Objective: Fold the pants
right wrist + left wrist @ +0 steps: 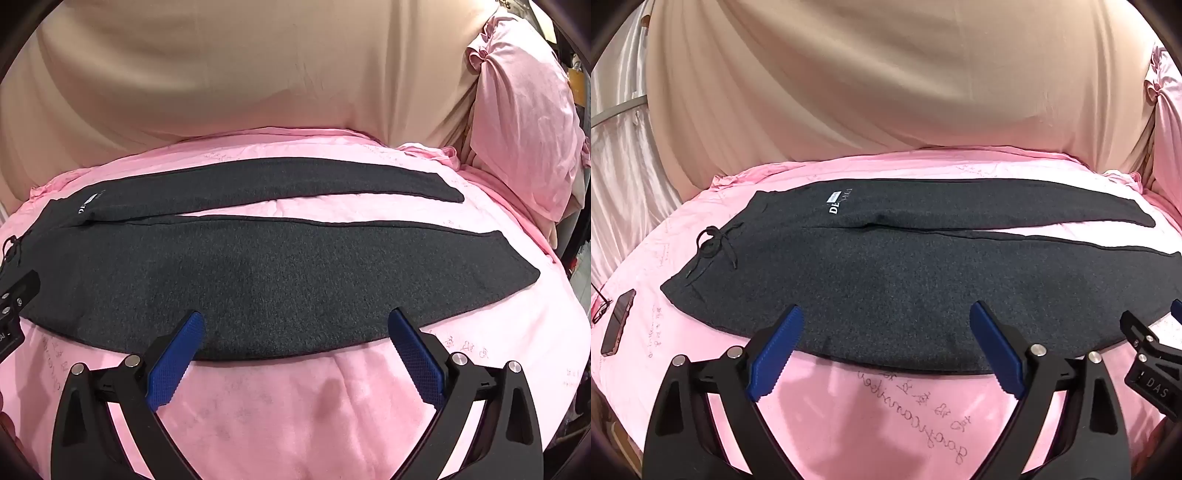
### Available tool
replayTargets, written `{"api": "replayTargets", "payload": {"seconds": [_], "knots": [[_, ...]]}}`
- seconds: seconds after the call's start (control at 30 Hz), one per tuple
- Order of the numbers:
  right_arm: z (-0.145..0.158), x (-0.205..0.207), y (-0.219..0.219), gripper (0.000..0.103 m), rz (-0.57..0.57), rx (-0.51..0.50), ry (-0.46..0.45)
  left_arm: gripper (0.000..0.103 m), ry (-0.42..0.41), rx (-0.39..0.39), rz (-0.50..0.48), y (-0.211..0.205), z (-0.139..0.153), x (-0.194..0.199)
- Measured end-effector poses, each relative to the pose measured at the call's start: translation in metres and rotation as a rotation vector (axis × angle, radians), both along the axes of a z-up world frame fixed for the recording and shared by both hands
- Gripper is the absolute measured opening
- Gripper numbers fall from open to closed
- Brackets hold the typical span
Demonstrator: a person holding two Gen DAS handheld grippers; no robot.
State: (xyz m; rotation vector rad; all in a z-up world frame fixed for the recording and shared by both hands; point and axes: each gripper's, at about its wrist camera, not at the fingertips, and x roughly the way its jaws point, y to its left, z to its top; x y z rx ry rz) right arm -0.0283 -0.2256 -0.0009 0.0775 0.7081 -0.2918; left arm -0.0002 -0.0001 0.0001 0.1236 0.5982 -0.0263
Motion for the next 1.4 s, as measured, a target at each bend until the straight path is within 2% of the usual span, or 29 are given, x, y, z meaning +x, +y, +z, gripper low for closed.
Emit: {"api": "replayTargets", "payload": {"seconds": [0.33,0.93,1.4], "knots": [[-0.008,-0.003,0.016,0.098,0.016,-0.047,-0.006,0.090,0.015,-0.013,-0.006,0.004,-0.007,0.005],[-0.006,0.009,0.022,0.098,-0.005,-0.041,0.041,0.089,0.077,-0.031,-0.006,0.005,-0.025,0.021],[-0.007,0.007,0.019,0.098,-0.005,-0.028,0.036,0.089,0.075,-0.014,0.002,0.002,-0.025,0.018]]}}
